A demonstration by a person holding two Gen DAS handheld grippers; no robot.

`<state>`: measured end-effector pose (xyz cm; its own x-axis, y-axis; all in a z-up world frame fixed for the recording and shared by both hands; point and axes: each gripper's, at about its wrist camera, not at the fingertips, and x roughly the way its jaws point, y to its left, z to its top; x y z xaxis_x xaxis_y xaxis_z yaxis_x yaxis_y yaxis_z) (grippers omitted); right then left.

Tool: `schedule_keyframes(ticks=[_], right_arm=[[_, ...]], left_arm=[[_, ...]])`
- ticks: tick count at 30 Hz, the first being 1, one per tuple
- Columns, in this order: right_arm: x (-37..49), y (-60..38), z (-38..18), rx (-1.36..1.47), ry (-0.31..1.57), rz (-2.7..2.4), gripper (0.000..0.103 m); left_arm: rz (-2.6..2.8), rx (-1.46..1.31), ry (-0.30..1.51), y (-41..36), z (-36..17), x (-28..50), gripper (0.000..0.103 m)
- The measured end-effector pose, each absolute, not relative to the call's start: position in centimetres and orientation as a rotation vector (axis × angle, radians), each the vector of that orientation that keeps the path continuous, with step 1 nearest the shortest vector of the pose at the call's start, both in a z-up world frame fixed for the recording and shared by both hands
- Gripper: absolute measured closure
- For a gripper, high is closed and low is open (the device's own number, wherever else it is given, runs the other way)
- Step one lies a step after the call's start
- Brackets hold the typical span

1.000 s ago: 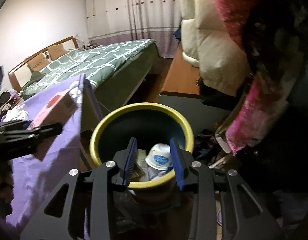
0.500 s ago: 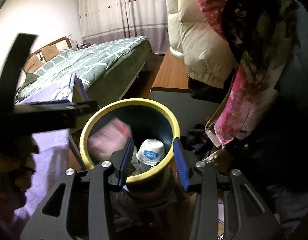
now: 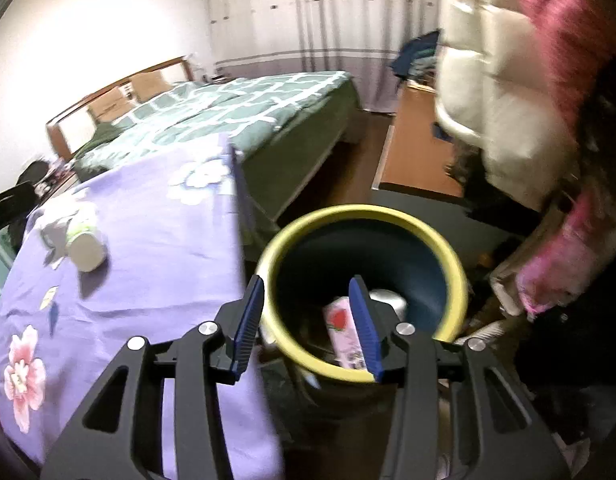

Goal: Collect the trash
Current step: 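Carry the pink carton over the yellow bin and open the left tool, then grasp the white tissue with the right tool and lift it, then carry the white tissue over the yellow bin and open the right tool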

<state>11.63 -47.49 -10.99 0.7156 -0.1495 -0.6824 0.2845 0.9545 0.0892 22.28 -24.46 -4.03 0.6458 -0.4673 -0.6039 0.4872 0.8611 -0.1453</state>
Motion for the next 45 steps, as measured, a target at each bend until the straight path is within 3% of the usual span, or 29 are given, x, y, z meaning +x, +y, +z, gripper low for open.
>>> schedule_keyframes(ticks=[9, 19, 28, 39, 42, 45], right_arm=[[18.6, -37.4, -9.4, 0.103, 0.740, -0.082, 0.060], [27.0, -26.1, -8.7, 0.029, 0.753, 0.123, 0.060], [33.7, -19.0, -9.4, 0.019, 0.769, 0.253, 0.060], [37.5, -17.3, -11.7, 0.107, 0.857, 0.271, 0.060], [37.8, -17.3, -12.3, 0.127, 0.876, 0.282, 0.067], [37.3, -17.5, -11.9, 0.116, 0.859, 0.268, 0.087]], left_arm=[[-0.252, -0.025, 0.620, -8.5, -5.3, 24.9, 0.007], [-0.027, -0.100, 0.631, 1.9, -9.5, 28.1, 0.007], [0.022, -0.139, 0.646, 4.2, -10.8, 28.4, 0.007], [0.010, -0.137, 0.661, 3.4, -11.0, 28.8, 0.007], [0.005, -0.133, 0.661, 3.0, -10.9, 28.7, 0.007], [0.004, -0.130, 0.663, 2.8, -11.0, 28.6, 0.007]])
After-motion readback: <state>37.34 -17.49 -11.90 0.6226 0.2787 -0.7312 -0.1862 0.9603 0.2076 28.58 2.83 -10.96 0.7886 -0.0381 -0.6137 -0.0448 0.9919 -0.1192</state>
